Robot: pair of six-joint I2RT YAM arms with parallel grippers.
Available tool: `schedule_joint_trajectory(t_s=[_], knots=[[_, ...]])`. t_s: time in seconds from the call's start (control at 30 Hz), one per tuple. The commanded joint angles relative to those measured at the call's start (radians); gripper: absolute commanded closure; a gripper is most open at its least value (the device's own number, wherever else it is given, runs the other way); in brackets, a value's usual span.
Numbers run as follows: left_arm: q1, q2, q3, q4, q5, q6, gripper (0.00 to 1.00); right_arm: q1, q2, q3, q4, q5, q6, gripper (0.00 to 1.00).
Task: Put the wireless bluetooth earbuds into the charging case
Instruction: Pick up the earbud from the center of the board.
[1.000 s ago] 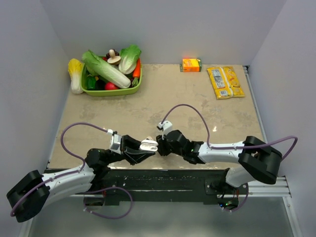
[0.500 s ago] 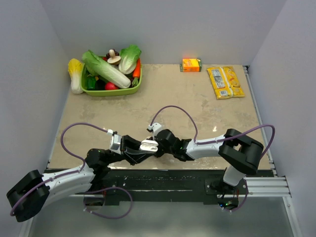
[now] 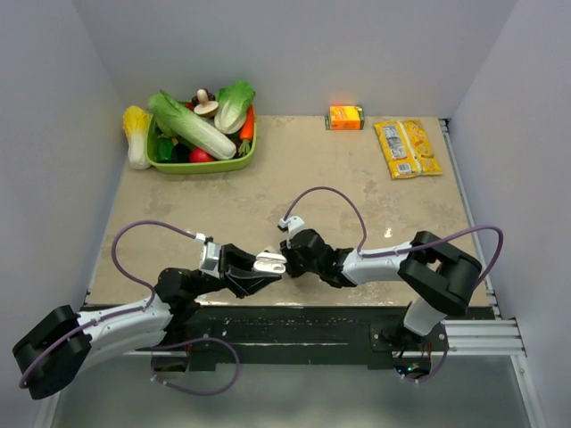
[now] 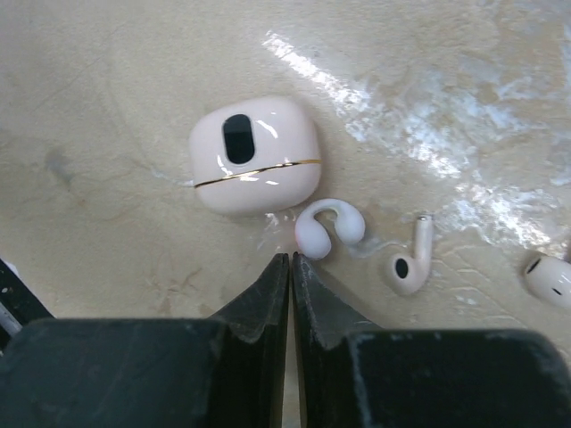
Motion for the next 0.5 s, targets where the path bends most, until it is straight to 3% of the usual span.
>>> schedule_joint_trajectory(t_s=[0.0,0.2,0.47], knots=[[-0.009,0.002,-0.035,0.076,-0.012,0.017,1.0,-0.037,-0.051,-0.024,0.011,0.04,0.01,0.9],[-0.009,-0.006,-0.037,0.072,-0.01,0.02,1.0,-0.073,-0.115,-0.071,-0.003,0.063,0.01,0.88],[-0.01,0.008,-0.032,0.082,-0.01,0.017,1.0,-0.062,-0.242,-0.082,0.003,0.012,-0.056,0.74]])
